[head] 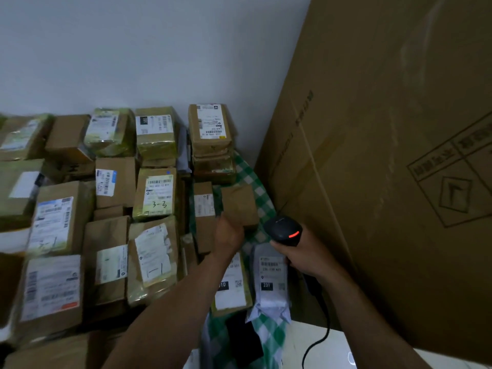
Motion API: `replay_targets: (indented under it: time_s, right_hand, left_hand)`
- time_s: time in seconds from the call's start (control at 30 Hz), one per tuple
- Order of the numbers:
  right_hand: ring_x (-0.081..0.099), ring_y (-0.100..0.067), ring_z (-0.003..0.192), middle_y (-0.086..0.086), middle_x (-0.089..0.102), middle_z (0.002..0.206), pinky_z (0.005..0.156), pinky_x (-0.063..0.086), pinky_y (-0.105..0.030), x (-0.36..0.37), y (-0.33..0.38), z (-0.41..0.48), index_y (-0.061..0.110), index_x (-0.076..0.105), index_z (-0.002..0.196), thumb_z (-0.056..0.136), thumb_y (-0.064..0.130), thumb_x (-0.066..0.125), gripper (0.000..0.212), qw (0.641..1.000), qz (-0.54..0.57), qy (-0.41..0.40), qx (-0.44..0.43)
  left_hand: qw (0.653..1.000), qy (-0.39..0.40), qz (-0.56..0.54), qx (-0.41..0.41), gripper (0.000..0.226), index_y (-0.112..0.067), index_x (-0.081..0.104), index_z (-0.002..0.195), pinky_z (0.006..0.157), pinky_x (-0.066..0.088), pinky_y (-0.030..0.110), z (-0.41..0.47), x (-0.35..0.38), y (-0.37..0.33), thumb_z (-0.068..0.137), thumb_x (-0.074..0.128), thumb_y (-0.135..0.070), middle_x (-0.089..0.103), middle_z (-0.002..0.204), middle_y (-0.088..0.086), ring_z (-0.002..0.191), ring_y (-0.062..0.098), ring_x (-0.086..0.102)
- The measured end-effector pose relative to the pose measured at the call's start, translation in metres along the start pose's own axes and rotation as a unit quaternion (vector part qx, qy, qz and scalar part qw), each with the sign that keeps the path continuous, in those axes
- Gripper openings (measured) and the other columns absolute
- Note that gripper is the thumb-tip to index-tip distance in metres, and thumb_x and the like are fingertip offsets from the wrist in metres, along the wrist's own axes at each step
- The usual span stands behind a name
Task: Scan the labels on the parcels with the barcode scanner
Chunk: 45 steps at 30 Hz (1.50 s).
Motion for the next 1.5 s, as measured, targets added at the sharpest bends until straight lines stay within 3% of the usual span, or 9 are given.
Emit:
replay_targets:
  time_s: [0.2,0.4,0.5,0.7,0.8,0.97,1.17,1.3,1.5]
  right_hand:
    - [0.073,-0.029,0.095,-0.009,0.074,0.11,0.074,0.06,-0.043,0.022,-0.038,-0.006,0.022,0.064,0.123,0.089,0.023,0.082,0.039,0.999,0.002,0.022,0.037]
    - [0.067,-0.023,0.1,-0.007,0.069,0.121,0.067,0.062,-0.037,0.054,-0.085,0.004,0.021,0.062,0.133,0.086,0.034,0.084,0.054,0.993,-0.023,0.064,0.093]
    - [0.066,-0.027,0.112,-0.005,0.07,0.126,0.088,0.061,-0.048,0.065,-0.101,0.013,0.026,0.062,0.136,0.074,0.05,0.086,0.071,0.993,-0.024,0.066,0.094]
    - [0.059,-0.024,0.119,-0.001,0.065,0.125,0.106,0.051,-0.052,0.08,-0.083,0.023,0.023,0.057,0.13,0.088,0.03,0.083,0.049,0.995,-0.008,0.068,0.068]
    - [0.059,-0.027,0.124,-0.005,0.063,0.137,0.107,0.05,-0.046,0.081,-0.071,0.031,0.023,0.051,0.144,0.086,0.037,0.083,0.068,0.997,-0.017,0.056,0.056]
    - [0.056,-0.03,0.13,-0.007,0.058,0.144,0.101,0.046,-0.034,0.074,-0.066,0.019,0.017,0.043,0.153,0.087,0.034,0.084,0.079,1.0,-0.021,0.01,-0.008]
    - [0.072,-0.018,0.081,-0.005,0.074,0.102,0.072,0.063,-0.038,0.069,-0.11,-0.027,0.023,0.061,0.133,0.088,0.041,0.081,0.053,0.994,-0.037,0.097,0.018]
    - [0.068,-0.019,0.07,-0.007,0.07,0.1,0.06,0.059,-0.032,0.076,-0.127,-0.046,0.023,0.061,0.122,0.089,0.044,0.078,0.042,0.989,-0.056,0.136,0.035]
    - [0.074,-0.026,0.085,-0.008,0.069,0.11,0.082,0.064,-0.051,0.097,-0.146,-0.054,0.027,0.052,0.116,0.09,0.022,0.079,0.038,0.973,-0.089,0.212,0.016]
  left_hand:
    - [0.991,0.005,0.119,0.065,0.075,-0.018,0.05,0.146,0.107,0.046,0.038,-0.059,-0.011,0.04,0.081,0.085,-0.028,0.051,0.147,0.007,0.132,0.028,0.052]
    - [0.932,0.159,0.319,0.059,0.128,-0.027,0.011,0.164,0.126,0.019,0.043,-0.091,0.007,0.094,0.067,0.093,-0.045,-0.005,0.172,0.008,0.158,0.032,-0.001]
    - [0.924,0.164,0.337,0.08,0.133,-0.026,0.002,0.165,0.125,0.015,0.044,-0.093,0.009,0.1,0.069,0.094,-0.038,-0.014,0.171,0.008,0.158,0.033,-0.009]
    - [0.933,0.163,0.31,0.08,0.119,-0.024,0.006,0.165,0.126,0.01,0.039,-0.086,0.004,0.105,0.079,0.089,-0.025,-0.016,0.171,0.005,0.158,0.03,-0.014]
    - [0.942,0.133,0.298,0.082,0.109,-0.022,0.013,0.165,0.126,0.011,0.038,-0.086,-0.001,0.102,0.083,0.085,-0.021,-0.01,0.172,0.003,0.159,0.028,-0.008]
    - [0.972,0.013,0.212,0.105,0.09,-0.014,0.037,0.157,0.123,0.029,0.039,-0.11,-0.012,0.106,0.081,0.085,-0.015,0.032,0.163,0.014,0.149,0.032,0.031]
    - [0.997,-0.039,0.057,0.028,0.049,-0.016,0.059,0.136,0.084,0.046,0.012,-0.184,0.01,0.136,0.091,0.077,-0.014,0.06,0.129,0.0,0.111,0.013,0.06]
    - [0.998,-0.014,0.027,-0.051,0.047,-0.013,0.058,0.137,0.098,0.054,0.034,-0.217,0.038,0.159,0.093,0.074,-0.019,0.063,0.13,0.004,0.116,0.02,0.064]
    - [0.99,-0.052,-0.037,-0.125,0.03,-0.006,0.068,0.121,0.098,0.053,0.041,-0.245,0.073,0.193,0.091,0.067,-0.008,0.07,0.123,0.01,0.114,0.027,0.065]
Point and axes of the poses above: each hand's wrist, its own z-axis towards the middle knuckle, its own x-axis out of the palm, y = z × x, the point moved 4 cm from there along z, towards the middle knuckle
